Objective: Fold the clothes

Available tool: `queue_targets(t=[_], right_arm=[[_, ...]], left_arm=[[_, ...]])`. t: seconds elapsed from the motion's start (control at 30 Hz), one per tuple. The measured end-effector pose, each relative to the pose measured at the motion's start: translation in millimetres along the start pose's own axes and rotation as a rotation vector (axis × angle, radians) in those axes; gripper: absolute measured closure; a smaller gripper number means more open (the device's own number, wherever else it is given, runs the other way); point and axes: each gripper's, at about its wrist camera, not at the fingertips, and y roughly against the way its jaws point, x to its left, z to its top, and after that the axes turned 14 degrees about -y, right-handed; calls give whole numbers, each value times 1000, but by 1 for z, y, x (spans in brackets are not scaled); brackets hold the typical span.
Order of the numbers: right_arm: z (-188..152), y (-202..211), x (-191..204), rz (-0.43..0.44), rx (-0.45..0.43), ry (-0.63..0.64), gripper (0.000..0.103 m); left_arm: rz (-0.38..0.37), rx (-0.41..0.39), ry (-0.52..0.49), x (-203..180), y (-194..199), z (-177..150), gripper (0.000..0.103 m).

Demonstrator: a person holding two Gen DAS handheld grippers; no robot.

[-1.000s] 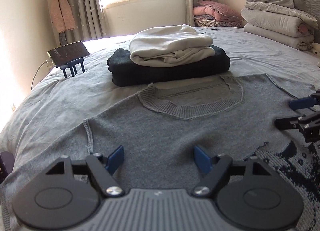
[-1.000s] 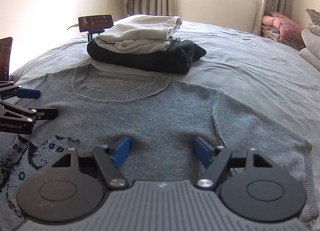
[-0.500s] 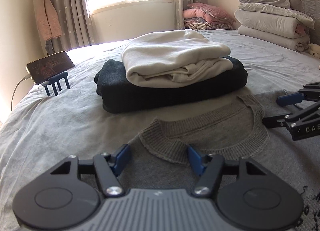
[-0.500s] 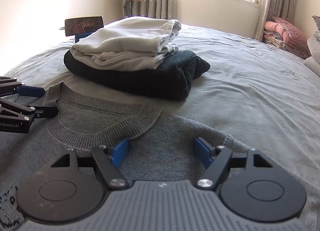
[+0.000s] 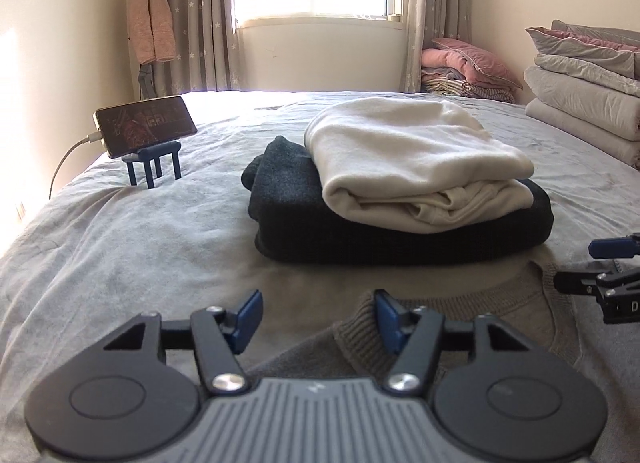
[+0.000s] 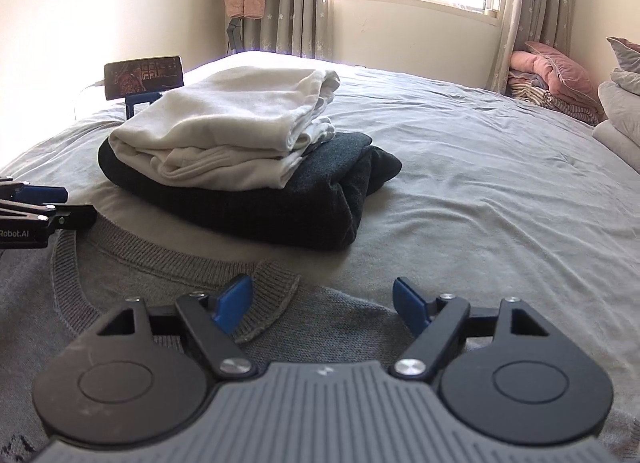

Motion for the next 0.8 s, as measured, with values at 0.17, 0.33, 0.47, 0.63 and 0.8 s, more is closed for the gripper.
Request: queue_targets(t=[0.17,0.33,0.47,0.63,0.8], right_arm=[[-6,20,-11,6,25,15,50],[-16,13,-10,47,76,23,69],[-14,-3,-3,37,69,31,69],[-6,-22,3,20,59,14,69],[-3,-21,10,-20,43,36,63]], left_arm=[[-77,-9,-42,-7,26,-2,70],[-116,54,-73,-13,10,-17,85],[-101,53,-25,-8,-5,-19,85],[-75,47,-39,-10,-17,-15,85],[-25,63,-47,-14,-22,-5,80]])
